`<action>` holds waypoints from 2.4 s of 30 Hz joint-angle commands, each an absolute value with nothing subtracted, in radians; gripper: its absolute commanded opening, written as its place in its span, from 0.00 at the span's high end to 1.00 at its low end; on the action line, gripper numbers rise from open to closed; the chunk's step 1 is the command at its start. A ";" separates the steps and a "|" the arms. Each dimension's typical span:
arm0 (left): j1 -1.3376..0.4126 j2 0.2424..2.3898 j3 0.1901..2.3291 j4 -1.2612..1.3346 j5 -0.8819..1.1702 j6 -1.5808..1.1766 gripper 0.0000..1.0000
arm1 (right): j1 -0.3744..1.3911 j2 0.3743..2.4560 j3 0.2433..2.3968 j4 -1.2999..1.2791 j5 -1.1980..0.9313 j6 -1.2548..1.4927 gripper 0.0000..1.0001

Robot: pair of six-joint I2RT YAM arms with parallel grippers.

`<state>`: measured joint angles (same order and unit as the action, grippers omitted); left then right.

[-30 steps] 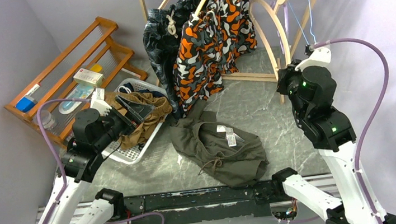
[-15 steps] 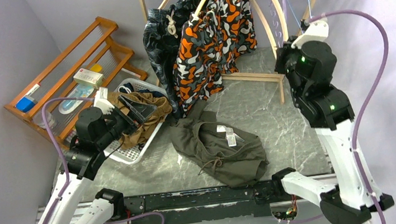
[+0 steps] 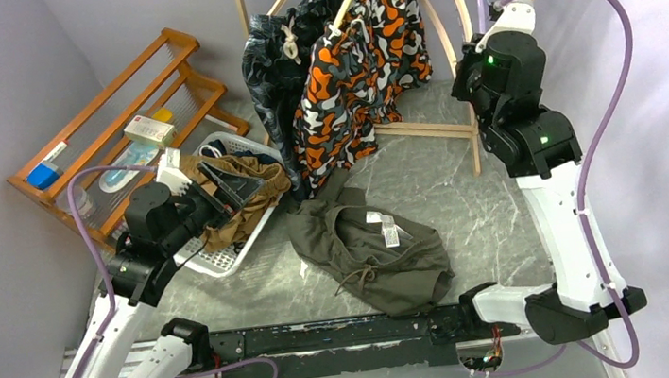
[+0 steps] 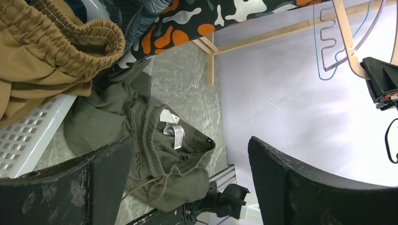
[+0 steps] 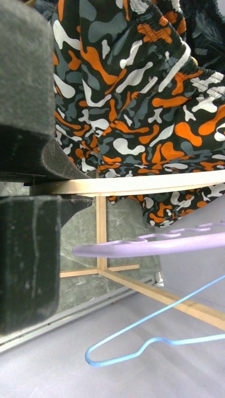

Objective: Remove the shorts from the hanger
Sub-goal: Place the hanger on the clothes rod.

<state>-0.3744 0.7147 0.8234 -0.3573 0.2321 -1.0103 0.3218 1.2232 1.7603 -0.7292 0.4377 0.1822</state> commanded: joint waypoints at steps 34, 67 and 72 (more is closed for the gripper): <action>-0.368 0.729 0.842 -0.371 0.246 -0.989 0.05 | 0.164 1.265 1.700 -0.735 0.526 0.175 1.00; -0.368 0.729 0.821 -0.339 0.289 -0.969 0.03 | 0.063 1.016 1.595 -0.779 0.277 0.171 0.27; -0.368 0.738 0.814 -0.331 0.300 -0.963 0.03 | 0.064 0.884 1.515 -0.814 0.278 0.201 0.25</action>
<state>-0.3744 0.7387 0.8223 -0.3756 0.2584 -0.9825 0.0731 0.9676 1.5616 -0.7650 0.2687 0.1761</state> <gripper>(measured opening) 0.973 0.742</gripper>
